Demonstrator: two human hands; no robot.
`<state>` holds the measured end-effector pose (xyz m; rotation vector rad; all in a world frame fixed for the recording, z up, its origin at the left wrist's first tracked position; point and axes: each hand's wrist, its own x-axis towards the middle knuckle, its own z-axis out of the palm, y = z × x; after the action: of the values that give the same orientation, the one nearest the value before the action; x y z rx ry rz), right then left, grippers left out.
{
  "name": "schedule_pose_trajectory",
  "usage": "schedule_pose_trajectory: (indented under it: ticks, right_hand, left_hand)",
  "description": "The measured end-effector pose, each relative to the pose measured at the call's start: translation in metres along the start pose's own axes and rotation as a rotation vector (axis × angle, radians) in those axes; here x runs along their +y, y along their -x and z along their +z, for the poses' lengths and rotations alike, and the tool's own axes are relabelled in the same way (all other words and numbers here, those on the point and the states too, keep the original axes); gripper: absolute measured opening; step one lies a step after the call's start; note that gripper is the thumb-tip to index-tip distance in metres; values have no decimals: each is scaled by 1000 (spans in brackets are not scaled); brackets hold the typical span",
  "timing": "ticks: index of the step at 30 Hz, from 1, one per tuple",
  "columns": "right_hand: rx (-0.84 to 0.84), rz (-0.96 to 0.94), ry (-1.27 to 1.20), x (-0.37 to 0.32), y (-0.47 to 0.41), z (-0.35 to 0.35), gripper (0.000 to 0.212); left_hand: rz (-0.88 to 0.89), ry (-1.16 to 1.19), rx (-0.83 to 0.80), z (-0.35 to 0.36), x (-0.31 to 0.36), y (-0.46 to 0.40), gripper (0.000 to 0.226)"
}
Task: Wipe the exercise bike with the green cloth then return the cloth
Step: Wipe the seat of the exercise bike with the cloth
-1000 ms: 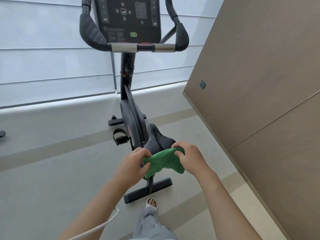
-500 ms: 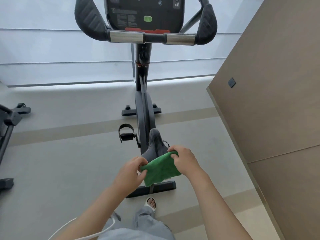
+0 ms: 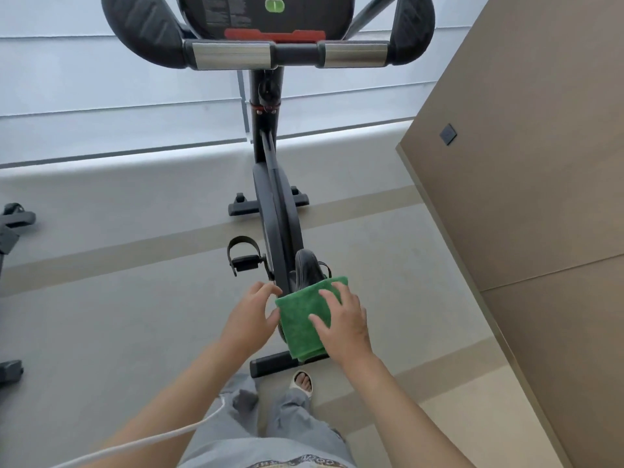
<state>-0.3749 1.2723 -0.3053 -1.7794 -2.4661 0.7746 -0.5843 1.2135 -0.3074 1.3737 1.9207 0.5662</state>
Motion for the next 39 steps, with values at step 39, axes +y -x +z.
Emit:
schedule_pose_trajectory:
  ticks: [39]
  right_hand:
    - [-21,114,144,-2,-16,40,83]
  left_hand:
    - [59,-87,-273,-2,-40,14,32]
